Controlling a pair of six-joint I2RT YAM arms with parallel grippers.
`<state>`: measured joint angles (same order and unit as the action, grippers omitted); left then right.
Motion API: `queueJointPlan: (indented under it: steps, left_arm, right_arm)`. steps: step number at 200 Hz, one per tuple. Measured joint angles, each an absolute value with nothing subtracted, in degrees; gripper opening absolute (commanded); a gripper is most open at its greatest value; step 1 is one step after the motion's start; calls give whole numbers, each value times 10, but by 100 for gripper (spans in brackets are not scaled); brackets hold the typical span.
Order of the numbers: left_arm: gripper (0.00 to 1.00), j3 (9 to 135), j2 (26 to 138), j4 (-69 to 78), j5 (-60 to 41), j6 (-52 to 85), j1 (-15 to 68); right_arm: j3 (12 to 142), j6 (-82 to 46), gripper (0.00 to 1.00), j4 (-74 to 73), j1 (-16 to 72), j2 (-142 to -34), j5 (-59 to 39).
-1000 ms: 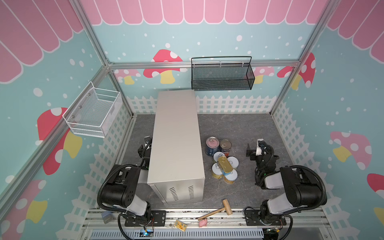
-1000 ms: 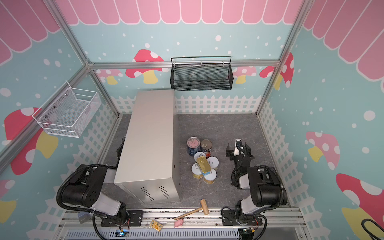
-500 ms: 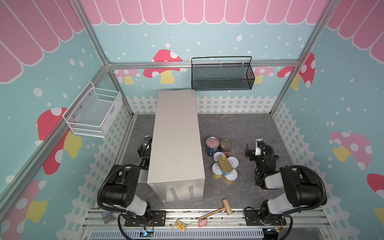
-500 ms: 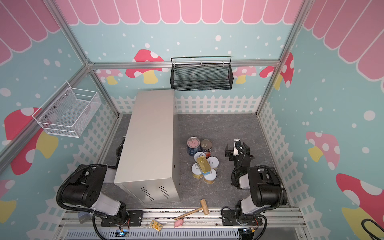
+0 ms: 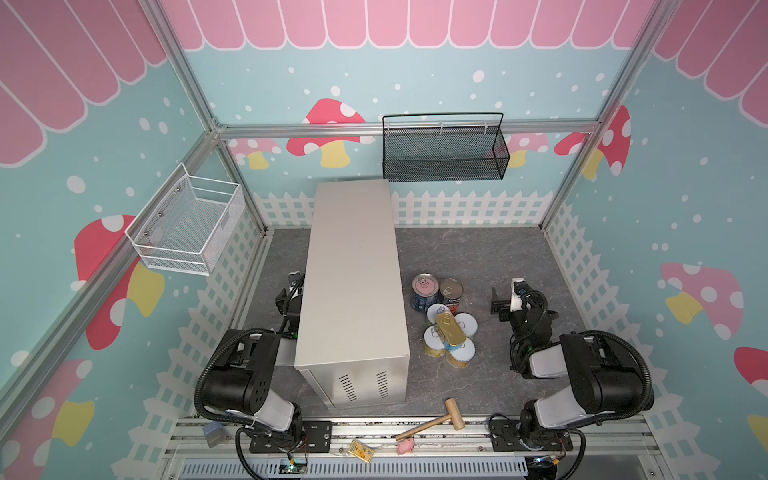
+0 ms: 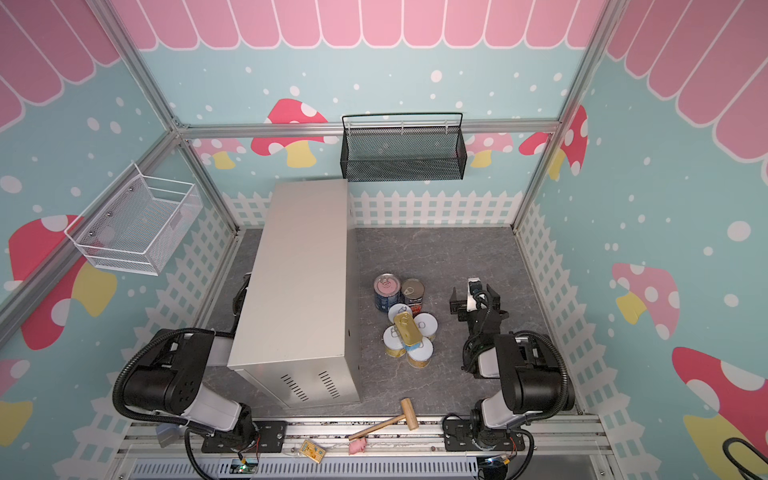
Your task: Place and organize the canned foods onto the counter
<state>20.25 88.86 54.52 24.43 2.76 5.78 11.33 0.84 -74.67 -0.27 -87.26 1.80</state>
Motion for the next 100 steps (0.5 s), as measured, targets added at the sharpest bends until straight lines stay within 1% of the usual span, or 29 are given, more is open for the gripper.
queueJointPlan:
  steps: [60, 81, 100]
  left_arm:
    - [99, 211, 886, 522, 217, 32, 43]
    - [99, 229, 863, 468, 232, 33, 50]
    - [99, 293, 834, 367, 274, 44, 55]
  right_arm:
    - [113, 8, 99, -747, -3, -873, 18]
    - [113, 8, 99, -747, -3, -873, 18]
    - [113, 8, 99, -747, -3, -873, 17]
